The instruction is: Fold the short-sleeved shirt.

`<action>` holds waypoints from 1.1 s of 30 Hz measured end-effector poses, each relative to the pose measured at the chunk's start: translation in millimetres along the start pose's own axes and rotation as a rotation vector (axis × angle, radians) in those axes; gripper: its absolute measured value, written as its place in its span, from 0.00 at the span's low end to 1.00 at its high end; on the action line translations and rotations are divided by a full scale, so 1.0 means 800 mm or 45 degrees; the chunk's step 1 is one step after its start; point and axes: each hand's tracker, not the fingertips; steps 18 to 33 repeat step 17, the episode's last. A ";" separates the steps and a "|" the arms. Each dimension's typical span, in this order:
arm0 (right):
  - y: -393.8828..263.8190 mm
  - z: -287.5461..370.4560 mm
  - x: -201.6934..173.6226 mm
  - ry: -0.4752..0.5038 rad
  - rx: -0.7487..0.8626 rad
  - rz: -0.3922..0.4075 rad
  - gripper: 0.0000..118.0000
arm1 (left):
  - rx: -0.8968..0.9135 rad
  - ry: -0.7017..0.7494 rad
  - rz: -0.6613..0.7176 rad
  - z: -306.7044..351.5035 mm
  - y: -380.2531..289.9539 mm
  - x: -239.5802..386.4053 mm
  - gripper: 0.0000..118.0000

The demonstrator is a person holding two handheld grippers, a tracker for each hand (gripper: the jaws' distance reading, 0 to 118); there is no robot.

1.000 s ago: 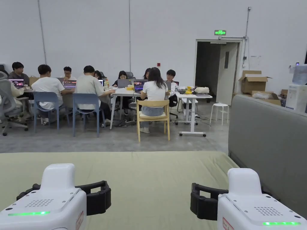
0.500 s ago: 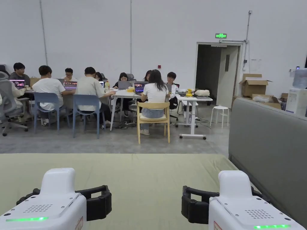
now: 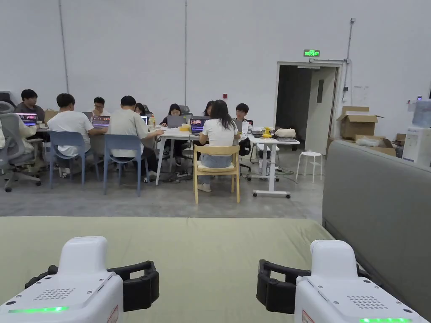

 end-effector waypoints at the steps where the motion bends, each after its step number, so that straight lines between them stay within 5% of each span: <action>1: 0.001 0.000 0.002 0.009 -0.005 -0.009 1.00 | 0.000 0.001 0.000 0.000 0.000 0.000 1.00; 33: -0.002 0.002 -0.003 -0.018 -0.019 0.022 1.00 | -0.011 -0.017 -0.002 0.005 -0.002 0.002 1.00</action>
